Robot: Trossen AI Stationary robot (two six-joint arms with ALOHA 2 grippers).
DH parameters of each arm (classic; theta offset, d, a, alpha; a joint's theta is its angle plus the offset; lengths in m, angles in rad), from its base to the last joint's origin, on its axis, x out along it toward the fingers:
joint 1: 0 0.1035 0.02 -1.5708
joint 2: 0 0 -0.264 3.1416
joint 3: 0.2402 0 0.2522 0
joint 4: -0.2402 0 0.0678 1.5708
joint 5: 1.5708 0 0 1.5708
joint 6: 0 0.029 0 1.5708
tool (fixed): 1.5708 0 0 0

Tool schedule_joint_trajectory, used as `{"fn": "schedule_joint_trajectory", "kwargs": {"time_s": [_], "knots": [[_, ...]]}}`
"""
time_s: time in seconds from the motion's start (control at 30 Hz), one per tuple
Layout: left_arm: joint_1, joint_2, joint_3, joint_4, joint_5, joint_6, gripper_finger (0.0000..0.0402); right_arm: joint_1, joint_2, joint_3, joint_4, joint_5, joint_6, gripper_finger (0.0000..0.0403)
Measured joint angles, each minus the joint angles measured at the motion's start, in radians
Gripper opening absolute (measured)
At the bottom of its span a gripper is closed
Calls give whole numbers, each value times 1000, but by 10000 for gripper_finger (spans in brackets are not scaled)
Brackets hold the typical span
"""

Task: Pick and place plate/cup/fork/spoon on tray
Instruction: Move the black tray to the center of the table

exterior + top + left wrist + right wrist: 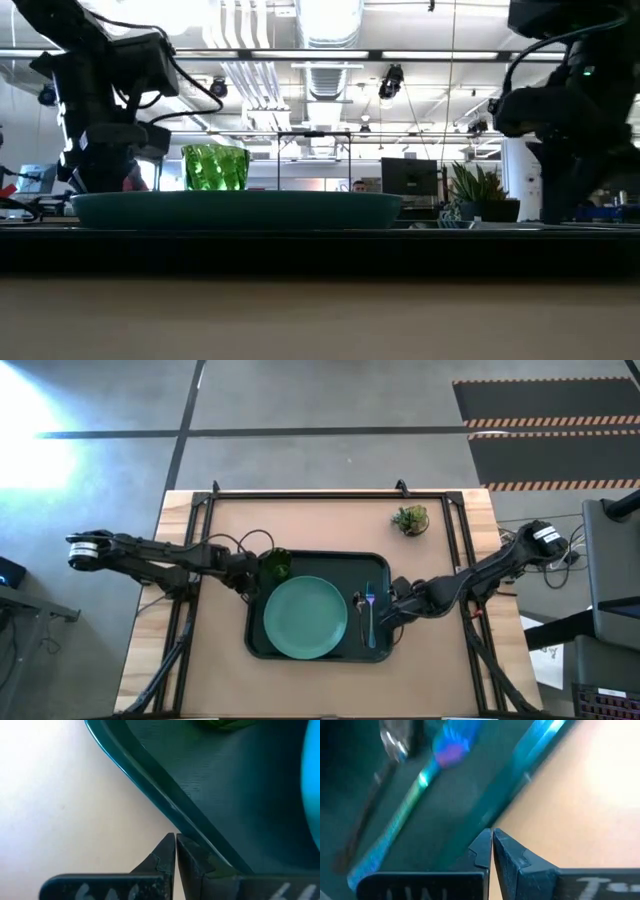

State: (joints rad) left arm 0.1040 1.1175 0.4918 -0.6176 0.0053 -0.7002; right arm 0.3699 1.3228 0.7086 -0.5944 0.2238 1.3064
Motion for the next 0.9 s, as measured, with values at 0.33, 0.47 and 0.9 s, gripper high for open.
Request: {"fn": "schedule_joint_trajectory", "kwargs": {"time_s": [0.33,0.47,0.9], "knots": [[-8,1,17,92,4,-2,0,-124,-96,0,-38,38,-190,9],[-12,6,13,83,4,-2,0,-127,-131,0,-125,10,-153,9],[-20,-12,22,-117,19,-1,0,-1,-70,-21,-91,-26,34,9]]}}
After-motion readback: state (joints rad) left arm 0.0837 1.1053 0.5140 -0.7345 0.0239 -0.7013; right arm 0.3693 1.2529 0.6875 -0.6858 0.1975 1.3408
